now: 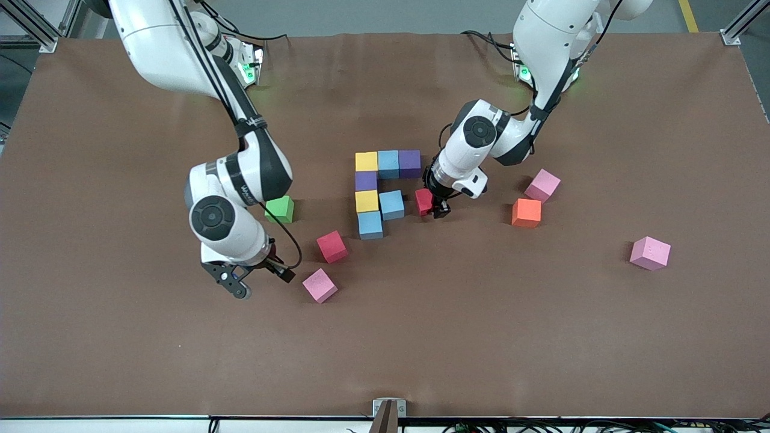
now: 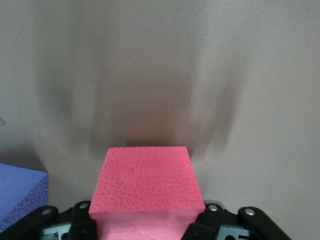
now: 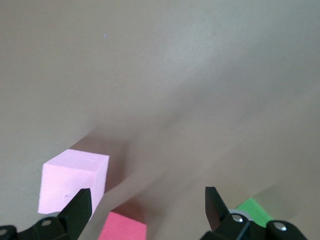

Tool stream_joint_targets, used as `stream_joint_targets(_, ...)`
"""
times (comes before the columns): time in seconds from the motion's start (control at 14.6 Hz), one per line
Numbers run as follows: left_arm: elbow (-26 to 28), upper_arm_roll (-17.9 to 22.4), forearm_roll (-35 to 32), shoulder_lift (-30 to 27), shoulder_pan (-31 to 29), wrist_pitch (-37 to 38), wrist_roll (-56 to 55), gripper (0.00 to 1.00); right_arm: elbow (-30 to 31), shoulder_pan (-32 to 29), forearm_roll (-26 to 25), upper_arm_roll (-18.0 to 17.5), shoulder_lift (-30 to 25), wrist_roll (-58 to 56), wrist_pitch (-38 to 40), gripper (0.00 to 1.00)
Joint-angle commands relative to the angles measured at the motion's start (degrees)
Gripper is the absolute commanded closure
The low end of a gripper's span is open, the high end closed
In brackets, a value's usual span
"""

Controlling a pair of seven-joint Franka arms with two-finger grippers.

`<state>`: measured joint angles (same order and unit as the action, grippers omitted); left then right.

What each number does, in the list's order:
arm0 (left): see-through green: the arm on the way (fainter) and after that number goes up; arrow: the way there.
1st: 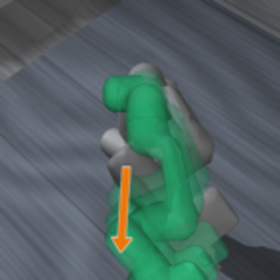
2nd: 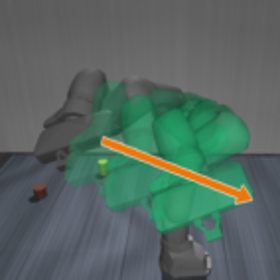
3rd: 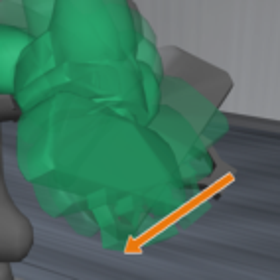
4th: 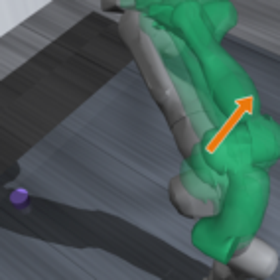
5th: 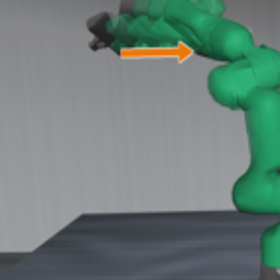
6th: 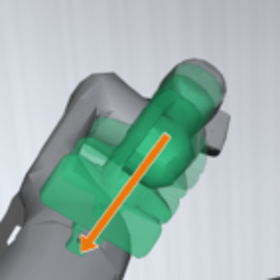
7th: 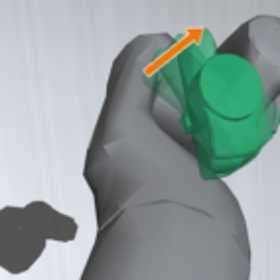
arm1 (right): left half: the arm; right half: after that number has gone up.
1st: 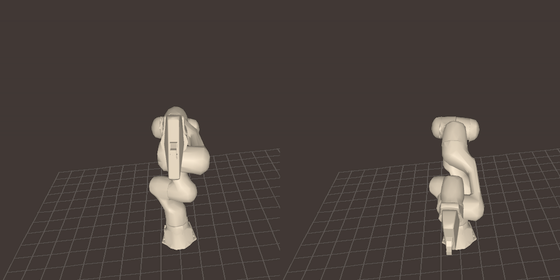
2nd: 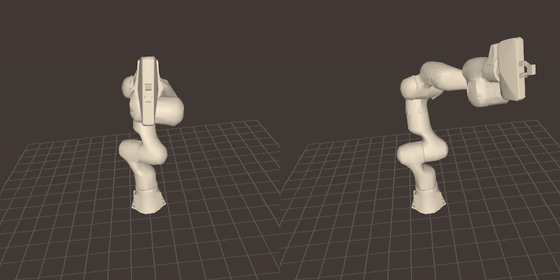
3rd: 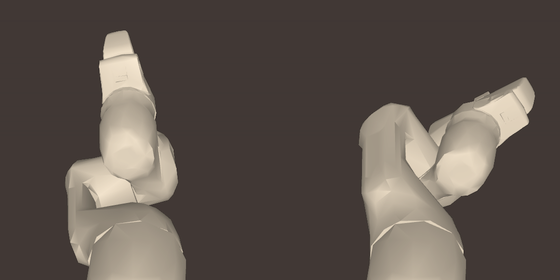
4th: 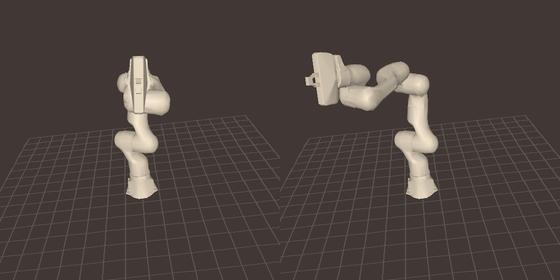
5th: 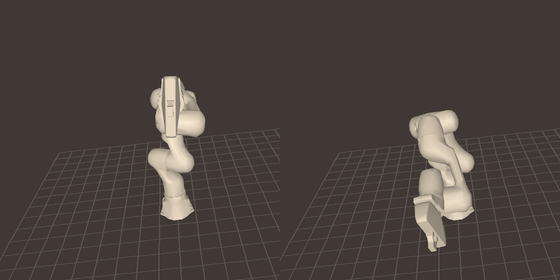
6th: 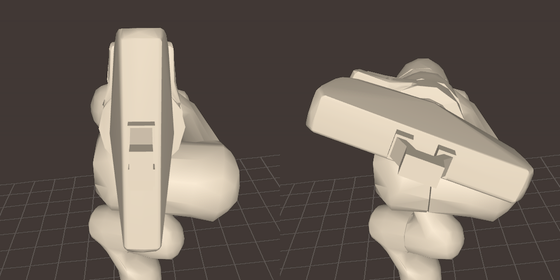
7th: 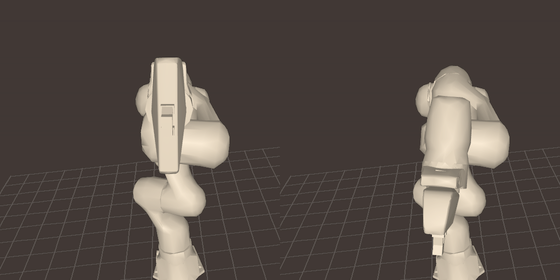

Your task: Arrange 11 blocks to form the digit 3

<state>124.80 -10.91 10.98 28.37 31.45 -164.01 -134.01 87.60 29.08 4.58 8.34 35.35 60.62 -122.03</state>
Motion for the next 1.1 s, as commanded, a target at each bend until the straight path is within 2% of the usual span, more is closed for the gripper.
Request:
stream_joint_targets(0.0,1.1,0.4,0.5,-1.6,0.5,-0.5,0.5,0.78,0.7,3.0,0.3,-0.1,0.8,7.9,-2.2,0.0)
stream_joint_targets(0.27,-0.3,0.4,0.1,-1.0,0.8,-0.5,0.6,0.78,1.1,7.4,1.6,-0.1,2.9,17.3,-5.5,0.0)
stream_joint_targets(0.48,-1.2,0.4,0.0,-0.3,1.2,-0.5,0.6,0.78,2.4,8.0,1.7,-0.1,3.1,19.2,-5.7,0.0)
stream_joint_targets(0.69,-2.3,0.4,-0.9,0.5,1.7,-0.5,0.5,0.78,4.9,8.6,4.2,-0.1,3.1,19.9,-7.7,0.0)
stream_joint_targets(1.03,-4.0,0.4,-1.9,2.3,1.8,-0.6,0.5,0.78,5.3,9.3,4.7,-0.2,3.8,22.6,-8.2,0.0)
